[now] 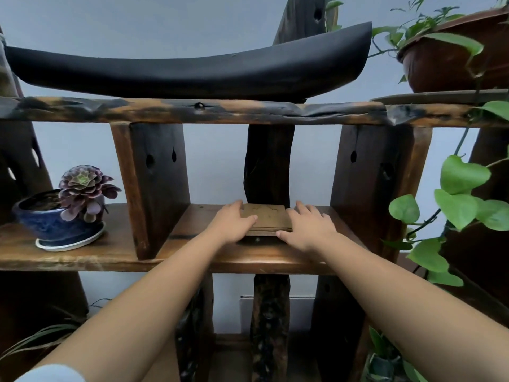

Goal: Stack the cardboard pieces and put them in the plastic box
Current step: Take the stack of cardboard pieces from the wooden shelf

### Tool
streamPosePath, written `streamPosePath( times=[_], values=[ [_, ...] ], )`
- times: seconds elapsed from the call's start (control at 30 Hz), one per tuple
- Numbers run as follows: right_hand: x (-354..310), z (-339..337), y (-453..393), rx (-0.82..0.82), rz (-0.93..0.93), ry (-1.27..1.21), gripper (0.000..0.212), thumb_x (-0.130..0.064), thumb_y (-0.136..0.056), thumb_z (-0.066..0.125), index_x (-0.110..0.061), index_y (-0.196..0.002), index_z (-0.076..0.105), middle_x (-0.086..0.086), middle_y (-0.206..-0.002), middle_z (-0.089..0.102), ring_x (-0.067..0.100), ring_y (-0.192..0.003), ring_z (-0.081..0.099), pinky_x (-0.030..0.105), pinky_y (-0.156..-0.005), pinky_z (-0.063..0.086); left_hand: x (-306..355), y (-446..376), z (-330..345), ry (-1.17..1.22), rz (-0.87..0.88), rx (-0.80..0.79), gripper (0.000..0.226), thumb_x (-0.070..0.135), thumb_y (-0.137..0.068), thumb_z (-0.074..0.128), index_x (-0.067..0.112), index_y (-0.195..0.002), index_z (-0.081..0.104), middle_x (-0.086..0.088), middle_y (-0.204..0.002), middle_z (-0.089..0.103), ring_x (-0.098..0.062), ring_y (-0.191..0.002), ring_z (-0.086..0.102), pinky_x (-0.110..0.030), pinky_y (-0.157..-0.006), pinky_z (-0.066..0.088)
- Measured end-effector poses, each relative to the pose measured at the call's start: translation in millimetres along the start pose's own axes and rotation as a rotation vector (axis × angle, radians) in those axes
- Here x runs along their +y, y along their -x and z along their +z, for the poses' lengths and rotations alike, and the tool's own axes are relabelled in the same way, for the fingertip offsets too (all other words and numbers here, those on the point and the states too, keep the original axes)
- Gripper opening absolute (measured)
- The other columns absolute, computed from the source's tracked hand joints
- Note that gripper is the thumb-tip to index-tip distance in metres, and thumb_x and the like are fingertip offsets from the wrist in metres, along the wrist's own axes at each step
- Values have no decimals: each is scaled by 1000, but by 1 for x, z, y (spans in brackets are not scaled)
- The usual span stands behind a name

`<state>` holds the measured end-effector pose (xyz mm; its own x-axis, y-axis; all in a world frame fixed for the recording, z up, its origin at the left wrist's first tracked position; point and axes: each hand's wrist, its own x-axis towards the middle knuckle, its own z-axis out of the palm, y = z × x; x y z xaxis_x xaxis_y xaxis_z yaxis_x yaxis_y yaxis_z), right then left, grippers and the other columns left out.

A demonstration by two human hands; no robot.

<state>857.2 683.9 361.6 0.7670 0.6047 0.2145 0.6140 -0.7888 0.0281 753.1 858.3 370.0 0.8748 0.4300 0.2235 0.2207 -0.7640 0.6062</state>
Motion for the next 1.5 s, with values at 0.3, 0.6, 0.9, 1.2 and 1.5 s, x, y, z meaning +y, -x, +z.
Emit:
streamPosePath(
  times=[0.3,0.6,0.9,1.2,1.5],
  values=[
    [3,18,-41,-149,285,-548,72,-63,-92,32,-18,-148,35,12,-148,44,34,-131,44,43,-102,39,-13,-42,14,172,-231,-56,64,45,-92,50,10,-144,37,-12,-146,45,-30,-130,44,-33,-92,34],
    [0,25,-66,-129,416,-661,63,-45,-84,67,-11,-135,49,11,-127,59,29,-110,58,36,-81,48,-13,-67,34,236,-368,13,49,16,-86,63,0,-130,48,-16,-125,57,-30,-104,57,-30,-79,42],
    [9,30,-64,-112,483,-1052,77,-27,-77,78,-10,-141,38,12,-132,52,27,-105,51,37,-80,40,-22,-66,33,573,-401,-87,42,0,-78,70,2,-117,55,-18,-116,64,-33,-108,60,-45,-100,47],
    [9,43,-44,93,301,-1138,71,-18,-78,76,-19,-140,41,6,-140,43,20,-113,48,35,-101,38,-33,-52,37,579,-155,-33,55,7,-79,74,18,-123,43,-2,-116,59,-21,-107,56,-34,-95,46],
    [1,49,-31,273,116,-985,88,-9,-79,73,-25,-148,20,2,-134,54,21,-122,51,27,-94,37,-22,-34,41,205,79,137,75,13,-79,74,28,-138,31,-1,-131,54,-22,-118,53,-30,-92,40]
  ],
)
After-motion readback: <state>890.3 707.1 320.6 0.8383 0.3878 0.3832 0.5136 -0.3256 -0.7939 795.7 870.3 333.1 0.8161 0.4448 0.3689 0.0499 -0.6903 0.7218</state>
